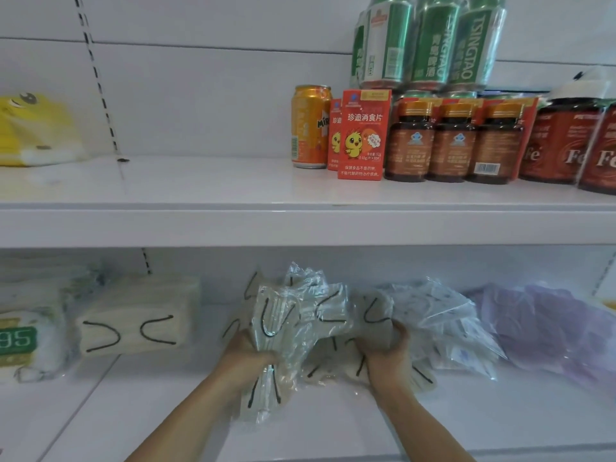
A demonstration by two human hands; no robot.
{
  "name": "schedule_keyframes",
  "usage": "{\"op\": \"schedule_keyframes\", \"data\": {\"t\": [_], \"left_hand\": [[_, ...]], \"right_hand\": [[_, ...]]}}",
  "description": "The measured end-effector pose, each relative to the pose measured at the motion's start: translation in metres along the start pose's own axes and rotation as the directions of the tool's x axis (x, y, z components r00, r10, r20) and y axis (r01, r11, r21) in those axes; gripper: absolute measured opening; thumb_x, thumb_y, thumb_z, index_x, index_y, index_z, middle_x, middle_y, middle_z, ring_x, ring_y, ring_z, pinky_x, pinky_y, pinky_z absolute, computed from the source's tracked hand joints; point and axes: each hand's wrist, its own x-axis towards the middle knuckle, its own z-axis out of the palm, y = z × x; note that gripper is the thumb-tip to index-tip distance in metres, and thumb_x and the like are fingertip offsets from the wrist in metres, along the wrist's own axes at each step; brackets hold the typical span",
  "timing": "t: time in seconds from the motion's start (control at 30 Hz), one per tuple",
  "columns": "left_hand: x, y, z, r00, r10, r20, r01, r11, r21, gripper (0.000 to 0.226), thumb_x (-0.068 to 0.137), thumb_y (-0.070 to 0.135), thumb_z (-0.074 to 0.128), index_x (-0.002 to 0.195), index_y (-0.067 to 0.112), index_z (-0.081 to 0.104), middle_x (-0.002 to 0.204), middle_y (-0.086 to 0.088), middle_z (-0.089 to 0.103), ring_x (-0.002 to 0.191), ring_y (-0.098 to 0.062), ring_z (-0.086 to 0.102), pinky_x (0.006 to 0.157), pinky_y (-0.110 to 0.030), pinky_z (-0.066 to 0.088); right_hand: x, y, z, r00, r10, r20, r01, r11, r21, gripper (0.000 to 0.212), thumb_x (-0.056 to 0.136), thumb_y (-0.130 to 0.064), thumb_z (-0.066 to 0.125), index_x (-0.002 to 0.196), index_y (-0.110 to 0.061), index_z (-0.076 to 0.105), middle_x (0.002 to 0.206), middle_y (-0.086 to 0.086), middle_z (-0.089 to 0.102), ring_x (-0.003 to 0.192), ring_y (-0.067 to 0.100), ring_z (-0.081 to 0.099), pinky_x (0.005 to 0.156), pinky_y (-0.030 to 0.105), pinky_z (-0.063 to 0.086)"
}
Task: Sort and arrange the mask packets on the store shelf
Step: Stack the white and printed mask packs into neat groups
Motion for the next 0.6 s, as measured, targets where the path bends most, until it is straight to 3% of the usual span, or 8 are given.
{"op": "schedule_keyframes", "data": {"t": [0.1, 0.17, 0.23, 0.3, 0.37, 0.43, 0.5, 0.6], "left_hand": [[-0.013, -0.009, -0.013, 0.994, 0.096, 0.042, -0.097, 0.995, 0.020, 0.034, 0.080, 0.002, 0.076, 0.093, 0.031, 0.062, 0.092, 0.013, 0.070, 0.089, -0.001, 0.069, 0.068, -0.010, 0.051], [-0.017, -0.017, -0.022, 0.989, 0.134, 0.067, -0.138, 0.989, 0.047, 0.041, 0.081, -0.004, 0.072, 0.092, 0.035, 0.061, 0.088, 0.014, 0.070, 0.084, 0.005, 0.068, 0.064, -0.004, 0.046], [-0.019, -0.024, -0.029, 0.986, 0.140, 0.095, -0.148, 0.986, 0.082, 0.040, 0.079, 0.001, 0.074, 0.098, 0.034, 0.066, 0.093, 0.008, 0.074, 0.094, -0.006, 0.070, 0.076, -0.013, 0.053], [-0.020, -0.030, -0.040, 0.983, 0.134, 0.127, -0.147, 0.984, 0.099, 0.038, 0.078, 0.007, 0.075, 0.103, 0.033, 0.067, 0.098, 0.007, 0.075, 0.098, -0.010, 0.070, 0.089, -0.028, 0.057], [-0.022, -0.029, -0.052, 0.978, 0.143, 0.151, -0.164, 0.977, 0.135, 0.037, 0.078, 0.012, 0.075, 0.107, 0.034, 0.065, 0.101, 0.010, 0.074, 0.099, -0.006, 0.069, 0.093, -0.028, 0.056], [-0.021, -0.026, -0.064, 0.960, 0.190, 0.207, -0.227, 0.958, 0.173, 0.039, 0.080, 0.013, 0.075, 0.111, 0.034, 0.065, 0.105, 0.016, 0.074, 0.101, 0.000, 0.068, 0.093, -0.022, 0.054], [-0.024, -0.019, -0.080, 0.936, 0.233, 0.265, -0.296, 0.927, 0.231, 0.038, 0.084, 0.010, 0.074, 0.108, 0.038, 0.064, 0.103, 0.022, 0.073, 0.100, 0.009, 0.065, 0.086, -0.011, 0.050], [-0.023, -0.011, -0.102, 0.902, 0.281, 0.328, -0.392, 0.850, 0.351, 0.035, 0.087, 0.019, 0.073, 0.109, 0.041, 0.057, 0.104, 0.026, 0.067, 0.097, 0.013, 0.061, 0.081, -0.003, 0.044]], "right_hand": [[-0.003, -0.006, 0.000, 0.999, -0.052, -0.015, 0.048, 0.984, -0.171, 0.080, 0.073, -0.020, 0.083, 0.141, -0.031, 0.042, 0.126, 0.011, 0.062, 0.094, 0.026, 0.061, 0.083, 0.045, 0.053], [-0.007, -0.008, -0.001, 0.997, -0.074, -0.030, 0.060, 0.945, -0.321, 0.085, 0.076, -0.018, 0.082, 0.149, -0.027, 0.039, 0.146, 0.013, 0.043, 0.094, 0.029, 0.055, 0.078, 0.041, 0.049], [-0.018, -0.009, -0.001, 0.983, -0.180, -0.032, 0.140, 0.855, -0.499, 0.088, 0.079, -0.023, 0.081, 0.154, -0.026, 0.035, 0.158, 0.012, 0.023, 0.115, 0.040, 0.052, 0.086, 0.046, 0.048], [-0.031, -0.009, -0.001, 0.932, -0.361, 0.018, 0.303, 0.754, -0.583, 0.083, 0.082, -0.035, 0.073, 0.154, -0.023, 0.035, 0.161, 0.011, 0.021, 0.137, 0.042, 0.038, 0.100, 0.054, 0.043], [-0.044, -0.015, 0.000, 0.903, -0.399, 0.162, 0.426, 0.778, -0.462, 0.084, 0.081, -0.056, 0.062, 0.154, -0.025, 0.032, 0.157, 0.002, 0.033, 0.141, 0.026, 0.038, 0.106, 0.047, 0.042], [-0.054, -0.024, 0.008, 0.863, -0.295, 0.409, 0.409, 0.884, -0.226, 0.097, 0.077, -0.067, 0.068, 0.156, -0.031, 0.026, 0.149, -0.014, 0.044, 0.135, 0.004, 0.045, 0.107, 0.035, 0.043], [-0.054, -0.024, 0.020, 0.814, -0.169, 0.555, 0.250, 0.966, -0.072, 0.102, 0.073, -0.049, 0.087, 0.154, -0.036, 0.027, 0.146, -0.017, 0.050, 0.132, -0.001, 0.050, 0.109, 0.032, 0.045], [-0.055, -0.025, 0.038, 0.779, -0.080, 0.622, 0.120, 0.992, -0.023, 0.101, 0.067, -0.022, 0.095, 0.148, -0.034, 0.038, 0.136, -0.007, 0.062, 0.123, 0.008, 0.061, 0.102, 0.033, 0.052]]}}
